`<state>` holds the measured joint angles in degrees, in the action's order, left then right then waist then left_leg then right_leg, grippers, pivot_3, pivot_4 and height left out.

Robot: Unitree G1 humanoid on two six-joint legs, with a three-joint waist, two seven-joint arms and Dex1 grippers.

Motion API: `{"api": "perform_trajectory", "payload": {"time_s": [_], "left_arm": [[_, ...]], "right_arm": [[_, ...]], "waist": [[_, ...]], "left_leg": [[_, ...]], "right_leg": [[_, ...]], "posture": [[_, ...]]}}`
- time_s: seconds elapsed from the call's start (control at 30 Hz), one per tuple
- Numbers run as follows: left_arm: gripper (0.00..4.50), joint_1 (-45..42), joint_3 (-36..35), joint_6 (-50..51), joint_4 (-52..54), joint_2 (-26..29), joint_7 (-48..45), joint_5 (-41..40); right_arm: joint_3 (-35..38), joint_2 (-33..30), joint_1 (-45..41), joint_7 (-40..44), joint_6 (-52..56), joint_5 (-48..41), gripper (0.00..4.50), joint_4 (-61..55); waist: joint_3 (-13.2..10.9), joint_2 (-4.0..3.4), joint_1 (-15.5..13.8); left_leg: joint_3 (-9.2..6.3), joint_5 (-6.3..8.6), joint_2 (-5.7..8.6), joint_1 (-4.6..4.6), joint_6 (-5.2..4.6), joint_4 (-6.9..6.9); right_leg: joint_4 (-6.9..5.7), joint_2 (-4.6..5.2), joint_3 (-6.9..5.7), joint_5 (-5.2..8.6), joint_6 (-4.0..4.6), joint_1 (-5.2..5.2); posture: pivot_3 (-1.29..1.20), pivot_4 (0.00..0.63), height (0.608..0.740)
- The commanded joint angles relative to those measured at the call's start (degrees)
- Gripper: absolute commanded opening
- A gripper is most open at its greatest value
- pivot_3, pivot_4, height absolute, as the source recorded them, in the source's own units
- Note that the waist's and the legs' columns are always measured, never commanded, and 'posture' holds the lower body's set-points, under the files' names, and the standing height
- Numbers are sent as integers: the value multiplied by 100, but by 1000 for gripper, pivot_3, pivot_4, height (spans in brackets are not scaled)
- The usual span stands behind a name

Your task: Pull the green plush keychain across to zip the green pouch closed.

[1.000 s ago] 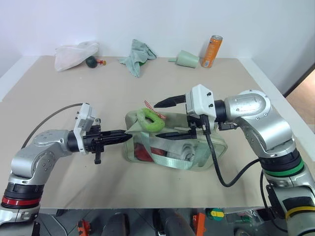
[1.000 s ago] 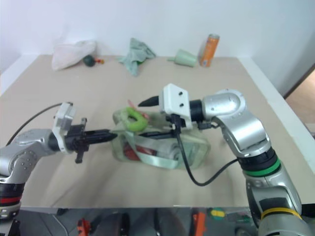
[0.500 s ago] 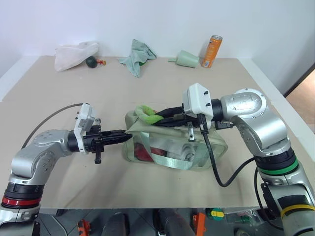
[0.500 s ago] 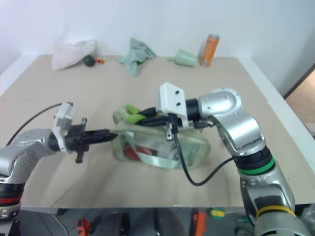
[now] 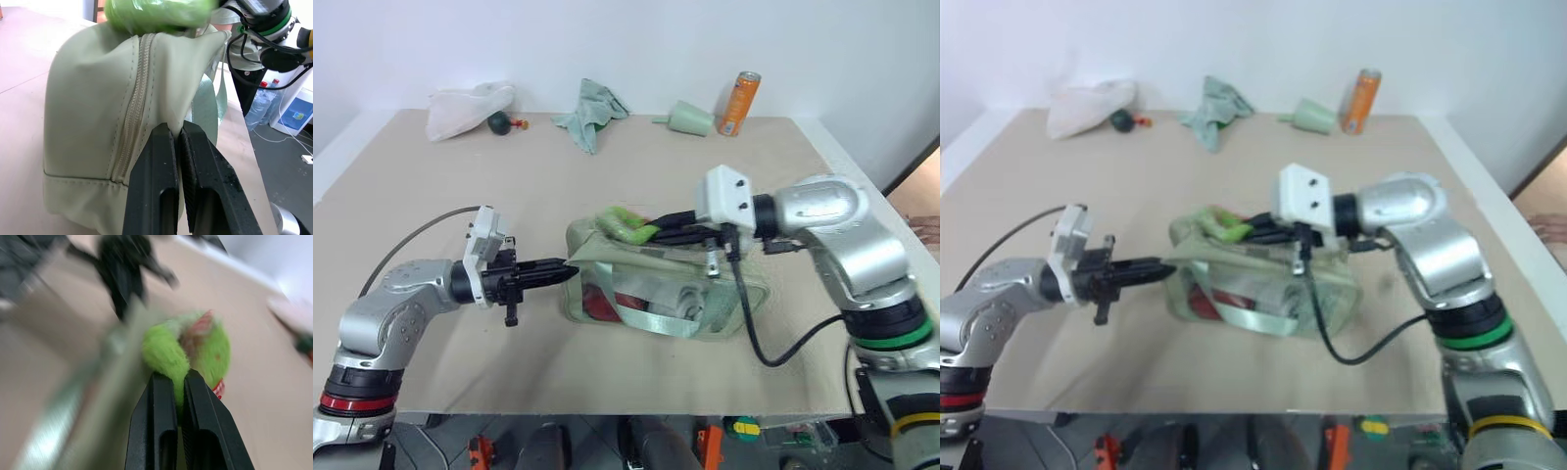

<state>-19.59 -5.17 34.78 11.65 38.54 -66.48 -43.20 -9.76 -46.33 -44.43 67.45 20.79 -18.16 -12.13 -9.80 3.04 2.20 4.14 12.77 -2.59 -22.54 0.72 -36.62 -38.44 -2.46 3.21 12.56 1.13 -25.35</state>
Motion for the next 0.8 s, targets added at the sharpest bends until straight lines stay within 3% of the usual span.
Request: {"api": "perform_trajectory", "payload": {"time_s": [0.03, 0.27, 0.53, 0.67, 0.8], "left_arm": [[0, 57, 25, 2, 125, -2, 15, -5], [0, -2, 76, -15, 42, -22, -22, 5], [0, 116, 70, 21, 149, -57, -4, -48], [0, 157, 26, 50, 188, -101, 118, -128], [0, 179, -32, 135, 227, -160, 263, -287]], "right_arm": [[685, -634, 201, -47, -244, 266, 37, 211], [1436, -1658, 800, -91, -286, 393, 37, 280], [2512, -2995, 2622, -376, -582, 1397, 37, 1214], [2331, -2940, 3452, -661, -579, 1656, 37, 1068], [1333, -2217, 3588, -1045, -405, 1743, 37, 396]], "waist": [[0, 0, -9], [0, 0, -31], [2, -3, -76], [6, -10, -78], [9, -4, -77]], "left_leg": [[1, 0, 1, 0, 0, 0], [3, 1, 1, 4, -1, 0], [8, 1, 9, 6, -3, -1], [22, 2, 9, 8, -4, -4], [22, 0, 6, 10, -5, -15]], "right_leg": [[0, 1, 1, 0, 0, 0], [2, -1, 3, -1, -1, 2], [6, 5, 10, -2, -4, 7], [14, 7, 23, -11, -19, 9], [14, 5, 22, -14, -24, 13]], "posture": [[0, 150, 740], [0, 150, 740], [0, 150, 740], [0, 150, 740], [0, 150, 740]]}}
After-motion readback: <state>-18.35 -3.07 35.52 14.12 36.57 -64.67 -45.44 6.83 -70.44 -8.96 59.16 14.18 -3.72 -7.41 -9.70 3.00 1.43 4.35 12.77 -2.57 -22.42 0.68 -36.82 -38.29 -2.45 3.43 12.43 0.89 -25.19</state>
